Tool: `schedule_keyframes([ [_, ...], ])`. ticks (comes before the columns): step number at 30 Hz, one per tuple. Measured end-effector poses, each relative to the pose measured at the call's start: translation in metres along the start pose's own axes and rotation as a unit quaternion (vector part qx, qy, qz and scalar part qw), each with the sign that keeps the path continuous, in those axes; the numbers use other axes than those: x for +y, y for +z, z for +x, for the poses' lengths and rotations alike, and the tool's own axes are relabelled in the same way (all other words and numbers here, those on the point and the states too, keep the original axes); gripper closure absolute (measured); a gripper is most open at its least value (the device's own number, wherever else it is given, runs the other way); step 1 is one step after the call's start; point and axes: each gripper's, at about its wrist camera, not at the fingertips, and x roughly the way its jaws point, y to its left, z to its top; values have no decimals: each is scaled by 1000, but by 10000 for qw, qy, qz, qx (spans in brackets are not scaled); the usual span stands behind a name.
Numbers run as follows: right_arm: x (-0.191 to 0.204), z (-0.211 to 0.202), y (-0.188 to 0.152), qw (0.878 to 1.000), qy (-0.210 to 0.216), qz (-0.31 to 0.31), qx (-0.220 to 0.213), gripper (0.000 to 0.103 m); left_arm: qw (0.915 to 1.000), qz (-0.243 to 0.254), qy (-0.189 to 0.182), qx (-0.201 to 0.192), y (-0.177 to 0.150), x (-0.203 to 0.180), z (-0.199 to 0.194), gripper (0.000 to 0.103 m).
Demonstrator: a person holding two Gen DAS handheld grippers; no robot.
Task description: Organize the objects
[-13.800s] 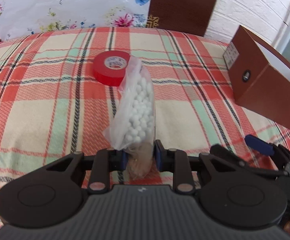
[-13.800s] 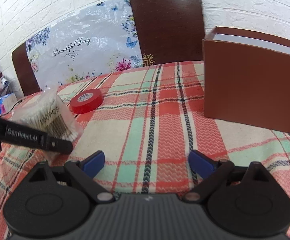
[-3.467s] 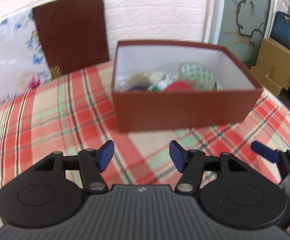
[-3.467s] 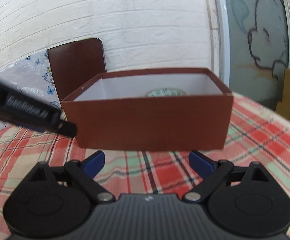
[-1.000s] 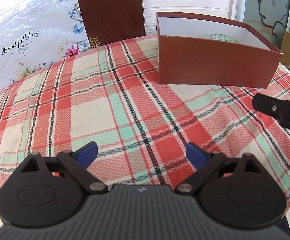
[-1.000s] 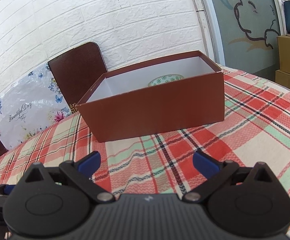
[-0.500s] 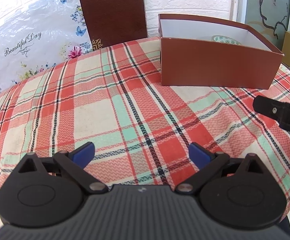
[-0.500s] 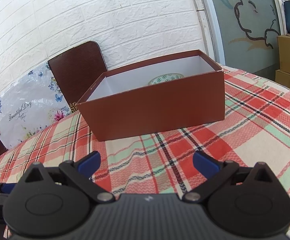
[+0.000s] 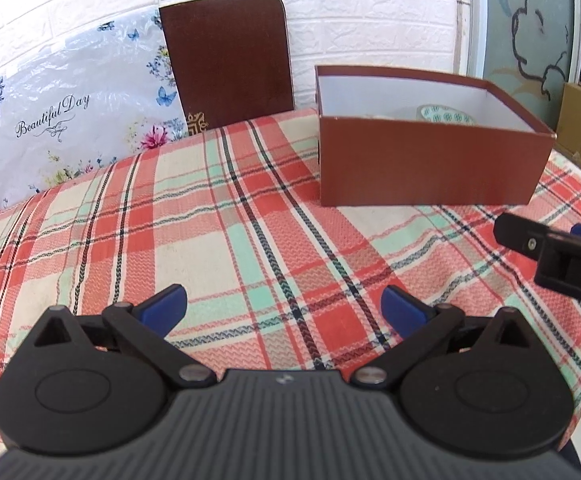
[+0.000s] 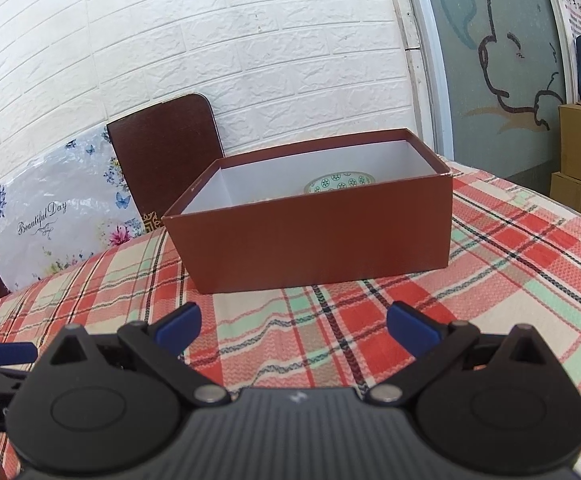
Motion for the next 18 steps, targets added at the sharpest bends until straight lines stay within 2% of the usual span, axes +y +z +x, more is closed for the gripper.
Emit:
schedule_keyframes([
  [7,0,0,1,10000,11,-33,-20,0,9998,-103,103,-142,2,5,-5,0],
  [14,-1,-1,1,10000,22,-53,-34,0,9974,-221,505,-463,2,10,-11,0],
  [18,-1,-2,2,10000,36,-69,-33,0,9964,-106,657,-531,2,7,-13,0],
])
